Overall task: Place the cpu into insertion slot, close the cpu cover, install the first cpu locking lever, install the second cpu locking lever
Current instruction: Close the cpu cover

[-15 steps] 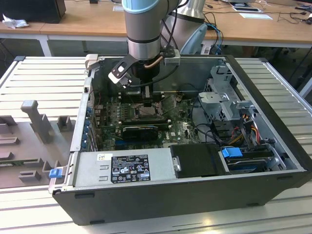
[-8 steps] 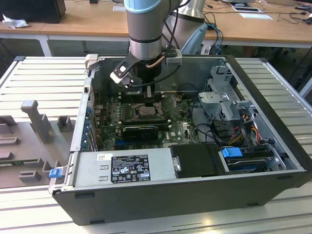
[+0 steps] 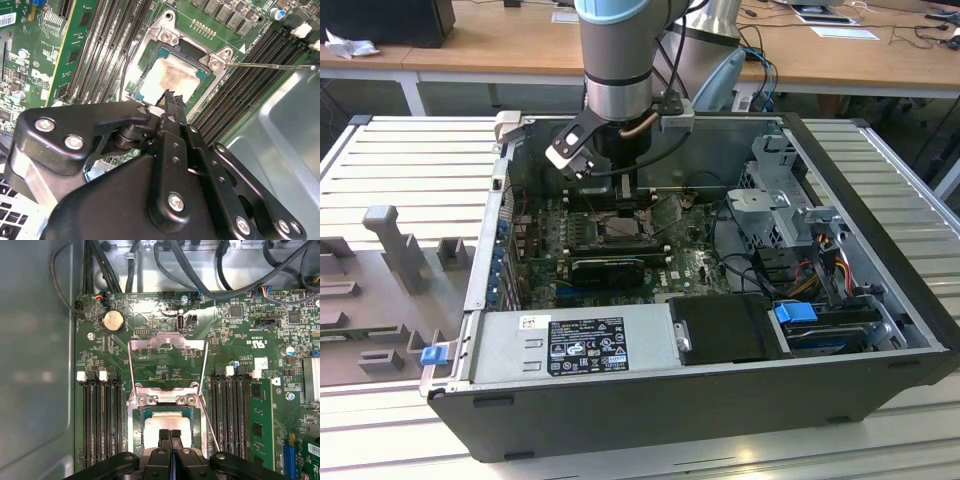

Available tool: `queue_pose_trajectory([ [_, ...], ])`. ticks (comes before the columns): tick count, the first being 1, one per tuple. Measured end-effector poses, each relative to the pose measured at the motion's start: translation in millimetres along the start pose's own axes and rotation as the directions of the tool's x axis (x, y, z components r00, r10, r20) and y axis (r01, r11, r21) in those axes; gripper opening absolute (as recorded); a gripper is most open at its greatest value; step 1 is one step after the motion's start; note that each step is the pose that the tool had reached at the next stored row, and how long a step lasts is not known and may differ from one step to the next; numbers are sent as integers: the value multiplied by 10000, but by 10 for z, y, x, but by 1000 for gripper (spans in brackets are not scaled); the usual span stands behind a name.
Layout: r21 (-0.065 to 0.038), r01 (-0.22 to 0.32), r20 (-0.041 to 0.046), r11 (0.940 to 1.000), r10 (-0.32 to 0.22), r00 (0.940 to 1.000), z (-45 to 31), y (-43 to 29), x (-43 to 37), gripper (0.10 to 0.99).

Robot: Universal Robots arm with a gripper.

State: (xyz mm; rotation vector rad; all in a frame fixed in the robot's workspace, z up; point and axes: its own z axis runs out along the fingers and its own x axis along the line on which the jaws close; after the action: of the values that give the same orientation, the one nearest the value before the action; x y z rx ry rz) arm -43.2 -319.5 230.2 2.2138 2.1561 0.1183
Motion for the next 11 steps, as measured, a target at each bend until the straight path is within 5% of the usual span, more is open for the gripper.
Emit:
queue_pose_trajectory([
  [11,1,-2,1,10000,2,10000,-22,2,0,106],
])
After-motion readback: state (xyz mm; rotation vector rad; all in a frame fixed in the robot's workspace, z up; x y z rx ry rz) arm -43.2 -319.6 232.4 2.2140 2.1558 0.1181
